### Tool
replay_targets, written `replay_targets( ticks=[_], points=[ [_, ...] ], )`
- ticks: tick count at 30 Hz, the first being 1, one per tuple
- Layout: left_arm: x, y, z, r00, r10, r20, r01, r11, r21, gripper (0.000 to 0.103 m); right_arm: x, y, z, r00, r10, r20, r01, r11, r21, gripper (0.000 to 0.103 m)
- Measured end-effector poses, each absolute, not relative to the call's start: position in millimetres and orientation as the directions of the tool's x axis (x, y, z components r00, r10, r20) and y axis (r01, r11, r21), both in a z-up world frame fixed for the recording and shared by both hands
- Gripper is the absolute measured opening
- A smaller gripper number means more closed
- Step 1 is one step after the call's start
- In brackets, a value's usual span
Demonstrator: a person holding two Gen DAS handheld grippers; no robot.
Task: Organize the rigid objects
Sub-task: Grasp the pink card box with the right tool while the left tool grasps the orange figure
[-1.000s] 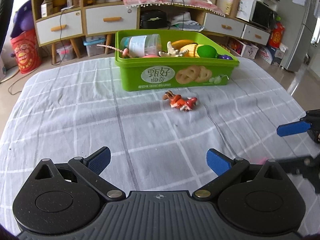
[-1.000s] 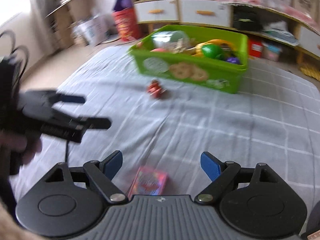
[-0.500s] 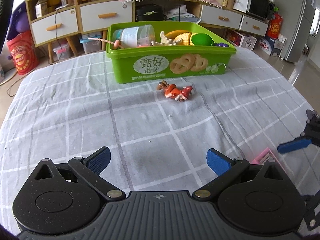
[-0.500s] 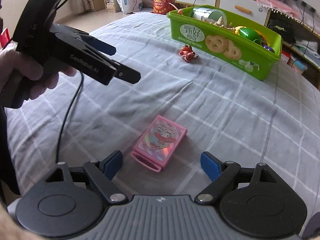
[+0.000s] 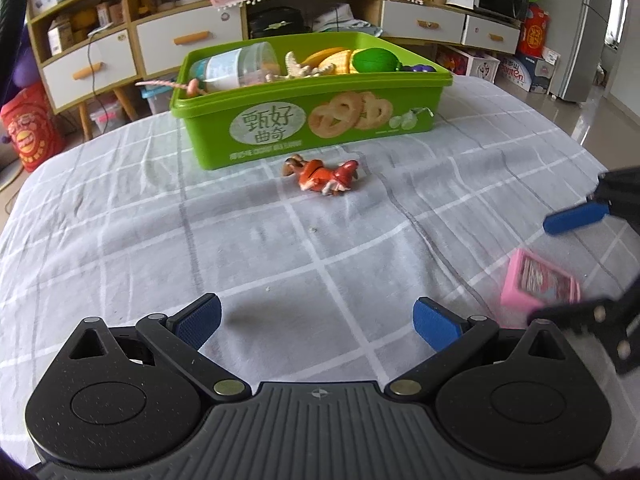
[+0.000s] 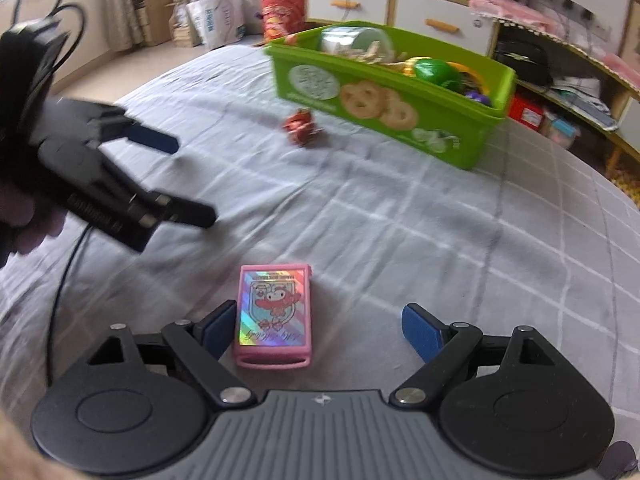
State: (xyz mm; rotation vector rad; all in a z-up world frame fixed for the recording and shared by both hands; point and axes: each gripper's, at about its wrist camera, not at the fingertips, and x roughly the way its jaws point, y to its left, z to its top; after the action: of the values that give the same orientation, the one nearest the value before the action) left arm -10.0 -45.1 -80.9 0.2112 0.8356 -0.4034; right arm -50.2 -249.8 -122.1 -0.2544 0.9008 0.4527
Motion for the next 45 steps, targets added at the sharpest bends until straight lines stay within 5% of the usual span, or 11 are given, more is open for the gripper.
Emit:
replay_targets(
  ticks=[20,31,45],
  points=[
    [39.2,-56.6,-90.2,0.688,-0.306,-0.658,0.381,0.924,-0.030,0.096,-26.5,-282.4,-118.3,0.625,0.102,-0.774,-0.294,0.949,-0.113,0.065],
    [54.2,-61.6,-85.0,0.681,-0.346,-0.645,0.401,0.914,-0.066,0.074,-26.3,-281.5,-115.3,0.586,0.152,-0.796,-0.312,0.949,-0.048,0.045],
    [52.5,-65.0,-81.1,0.665,-0.361,-0.653,0.408,0.909,-0.087,0.048,-26.0,-280.3,-114.2,0.566,0.176,-0.806,-0.316,0.949,-0.016,0.036]
  ],
)
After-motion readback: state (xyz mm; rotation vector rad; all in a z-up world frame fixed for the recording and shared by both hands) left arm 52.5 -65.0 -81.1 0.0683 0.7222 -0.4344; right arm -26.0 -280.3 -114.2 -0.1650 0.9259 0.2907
